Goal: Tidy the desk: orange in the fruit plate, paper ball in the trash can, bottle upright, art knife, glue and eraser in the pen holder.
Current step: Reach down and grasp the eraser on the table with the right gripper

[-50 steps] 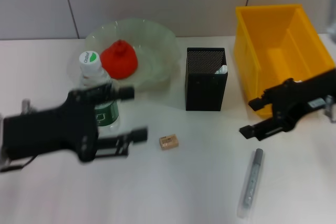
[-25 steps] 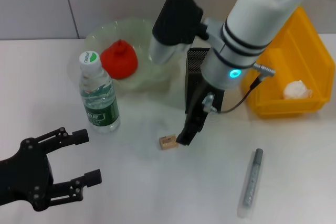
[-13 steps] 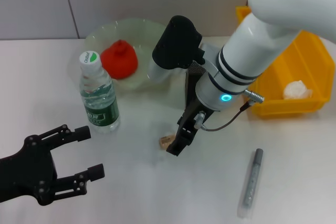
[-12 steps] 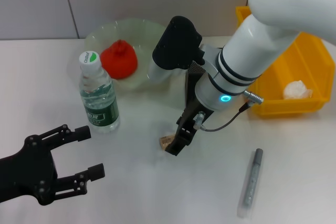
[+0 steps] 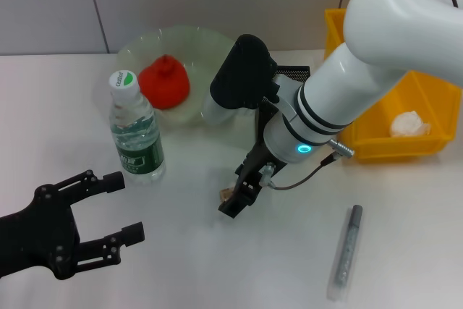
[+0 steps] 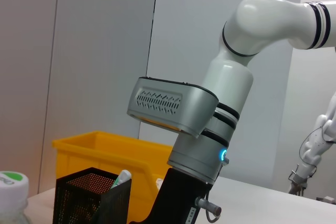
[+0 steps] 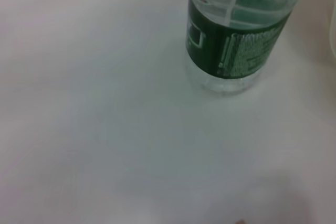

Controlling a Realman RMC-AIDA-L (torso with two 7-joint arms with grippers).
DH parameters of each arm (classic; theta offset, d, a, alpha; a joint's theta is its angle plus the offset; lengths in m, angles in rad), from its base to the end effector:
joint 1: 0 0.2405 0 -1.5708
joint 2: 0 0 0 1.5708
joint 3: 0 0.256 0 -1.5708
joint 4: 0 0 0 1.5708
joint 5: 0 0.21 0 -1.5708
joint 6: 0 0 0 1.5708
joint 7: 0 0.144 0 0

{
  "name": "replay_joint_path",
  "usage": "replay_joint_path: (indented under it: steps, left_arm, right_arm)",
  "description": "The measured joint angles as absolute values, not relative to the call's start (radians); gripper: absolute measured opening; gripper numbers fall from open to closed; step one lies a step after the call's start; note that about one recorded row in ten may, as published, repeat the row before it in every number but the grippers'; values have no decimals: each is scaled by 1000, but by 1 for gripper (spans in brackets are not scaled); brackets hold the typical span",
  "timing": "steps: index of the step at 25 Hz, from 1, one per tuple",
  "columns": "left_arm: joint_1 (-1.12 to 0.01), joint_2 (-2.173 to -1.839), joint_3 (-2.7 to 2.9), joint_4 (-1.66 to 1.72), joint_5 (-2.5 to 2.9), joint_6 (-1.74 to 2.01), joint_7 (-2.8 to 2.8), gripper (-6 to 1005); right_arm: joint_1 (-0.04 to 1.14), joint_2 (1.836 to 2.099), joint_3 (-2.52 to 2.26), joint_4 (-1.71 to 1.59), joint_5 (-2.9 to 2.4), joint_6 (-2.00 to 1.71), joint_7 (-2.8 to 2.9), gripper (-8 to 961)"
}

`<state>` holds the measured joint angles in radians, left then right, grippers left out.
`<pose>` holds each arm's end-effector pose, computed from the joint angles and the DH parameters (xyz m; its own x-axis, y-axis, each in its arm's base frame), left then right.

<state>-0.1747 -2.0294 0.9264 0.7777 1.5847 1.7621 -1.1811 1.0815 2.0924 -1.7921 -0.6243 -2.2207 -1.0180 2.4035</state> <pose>-0.2937 0.2410 0.0359 0.7325 0.1577 0.6622 0.3669 -0.9109 -0.1890 0.1156 0.3932 -0.1270 0.8853 -0.3536 0.3019 -0.2763 -0.9224 -0.2700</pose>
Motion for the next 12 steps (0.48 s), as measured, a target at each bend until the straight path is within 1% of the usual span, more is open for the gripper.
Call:
replay_joint_path:
  steps: [12]
  left_arm:
    - [-178,-2031,927,768,1585,1755,-1170,831]
  right_arm:
    - [1078,2092,-1802,-620,-2207,-1003,2401,669]
